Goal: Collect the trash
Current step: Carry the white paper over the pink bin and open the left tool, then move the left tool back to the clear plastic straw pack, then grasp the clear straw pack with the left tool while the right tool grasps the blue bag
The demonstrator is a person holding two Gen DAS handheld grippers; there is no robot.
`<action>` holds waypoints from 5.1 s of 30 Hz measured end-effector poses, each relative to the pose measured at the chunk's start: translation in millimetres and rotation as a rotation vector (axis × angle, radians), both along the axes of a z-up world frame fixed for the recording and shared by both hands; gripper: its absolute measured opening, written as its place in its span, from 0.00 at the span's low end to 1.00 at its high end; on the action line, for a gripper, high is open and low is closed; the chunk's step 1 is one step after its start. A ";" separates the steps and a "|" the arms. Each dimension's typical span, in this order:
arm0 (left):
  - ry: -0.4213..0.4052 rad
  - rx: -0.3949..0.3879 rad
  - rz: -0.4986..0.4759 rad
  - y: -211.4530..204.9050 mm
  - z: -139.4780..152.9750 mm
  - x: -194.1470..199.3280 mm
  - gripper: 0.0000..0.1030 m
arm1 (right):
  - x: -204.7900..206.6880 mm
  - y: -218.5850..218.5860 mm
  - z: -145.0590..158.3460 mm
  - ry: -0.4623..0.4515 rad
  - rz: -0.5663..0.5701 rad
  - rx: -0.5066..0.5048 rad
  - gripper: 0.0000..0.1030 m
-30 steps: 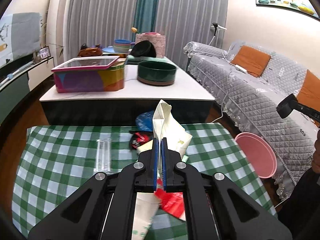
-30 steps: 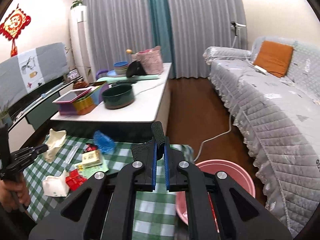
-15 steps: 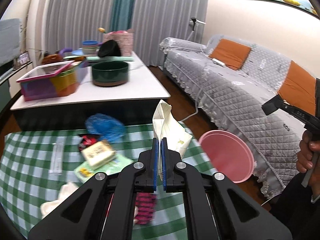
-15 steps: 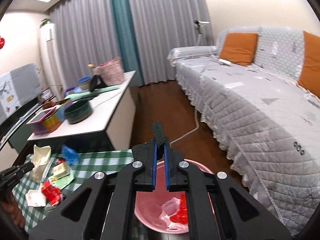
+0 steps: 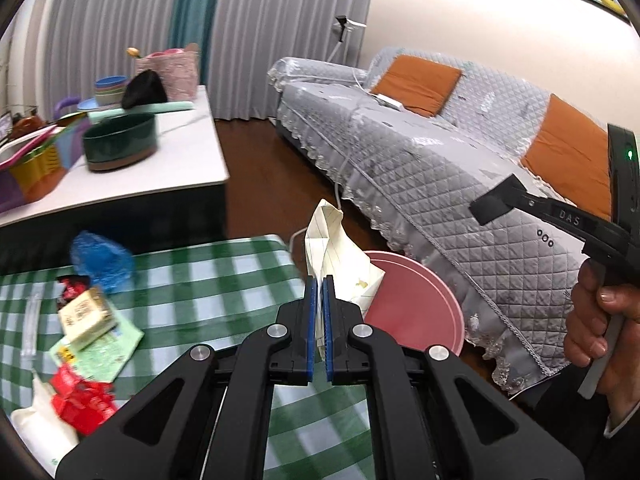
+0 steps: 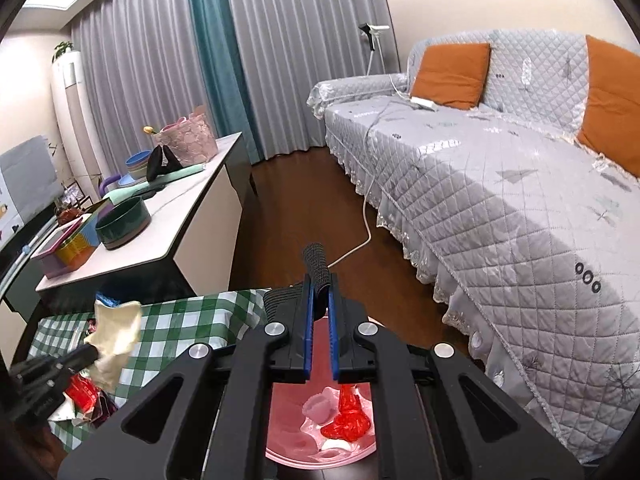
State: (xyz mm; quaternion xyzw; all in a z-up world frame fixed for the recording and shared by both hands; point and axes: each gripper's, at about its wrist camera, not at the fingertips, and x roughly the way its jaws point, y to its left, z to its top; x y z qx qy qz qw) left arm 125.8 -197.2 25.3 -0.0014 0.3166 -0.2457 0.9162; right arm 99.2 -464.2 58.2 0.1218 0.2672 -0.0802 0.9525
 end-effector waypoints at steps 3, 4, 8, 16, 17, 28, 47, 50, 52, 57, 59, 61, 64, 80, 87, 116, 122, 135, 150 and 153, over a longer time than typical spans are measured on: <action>0.010 0.006 -0.015 -16.0 -6.1 5.4 0.03 | 4.5 -0.1 -3.4 0.007 0.000 0.003 0.06; 0.013 0.009 -0.021 -20.4 -7.9 6.9 0.03 | 5.9 0.0 -4.1 0.009 0.001 0.005 0.06; 0.020 0.017 -0.042 -32.8 -13.8 12.6 0.03 | 10.5 0.0 -6.3 0.016 -0.003 0.013 0.06; 0.039 0.042 -0.066 -56.6 -28.8 25.7 0.03 | 11.8 -0.2 -6.9 0.018 -0.008 -0.005 0.07; 0.039 0.043 -0.069 -59.3 -29.7 26.1 0.03 | 12.0 -1.4 -7.7 0.021 -0.009 -0.001 0.07; 0.070 0.058 -0.108 -83.6 -32.9 31.6 0.08 | 15.2 -15.8 -15.1 0.059 -0.046 0.059 0.16; 0.044 0.041 -0.048 -43.9 -7.5 20.7 0.19 | 15.5 -3.1 -14.6 0.055 -0.062 0.047 0.67; 0.032 0.035 -0.035 -30.8 -0.1 18.1 0.19 | 17.5 5.1 -14.3 0.054 -0.054 0.033 0.69; 0.027 0.032 -0.028 -23.9 4.0 17.1 0.19 | 19.5 12.9 -13.9 0.054 -0.044 0.014 0.70; 0.007 0.028 0.003 0.1 15.2 14.3 0.20 | 22.2 25.6 -13.3 0.055 -0.027 -0.018 0.70; 0.002 0.026 0.019 11.9 18.3 14.3 0.20 | 23.9 29.6 -13.8 0.057 -0.022 -0.024 0.70; -0.003 0.026 0.033 21.5 21.2 14.9 0.20 | 25.4 34.0 -14.4 0.060 -0.018 -0.030 0.70; -0.011 0.027 0.052 38.2 23.8 15.0 0.20 | 26.8 42.2 -14.6 0.060 -0.008 -0.039 0.70; -0.056 0.078 0.152 145.9 32.7 25.8 0.20 | 28.9 79.1 -13.4 0.029 0.054 -0.106 0.31; -0.062 0.070 0.255 222.3 40.6 48.2 0.20 | 32.8 96.3 -14.9 0.020 0.108 -0.094 0.23; 0.138 0.071 0.359 344.3 -56.3 92.3 0.20 | 117.4 243.1 -54.9 0.036 0.420 0.020 0.17; 0.188 0.074 0.308 336.3 -71.1 99.9 0.20 | 151.3 279.5 -76.4 0.094 0.494 0.031 0.18; 0.273 0.125 0.258 323.0 -95.3 110.3 0.35 | 206.5 336.1 -105.9 0.178 0.570 -0.009 0.44; 0.287 0.197 0.273 319.0 -105.2 114.1 0.08 | 209.6 336.2 -109.2 0.229 0.591 -0.034 0.01; 0.270 0.192 0.275 318.2 -99.8 111.1 0.01 | 201.8 330.4 -95.6 0.205 0.583 -0.045 0.01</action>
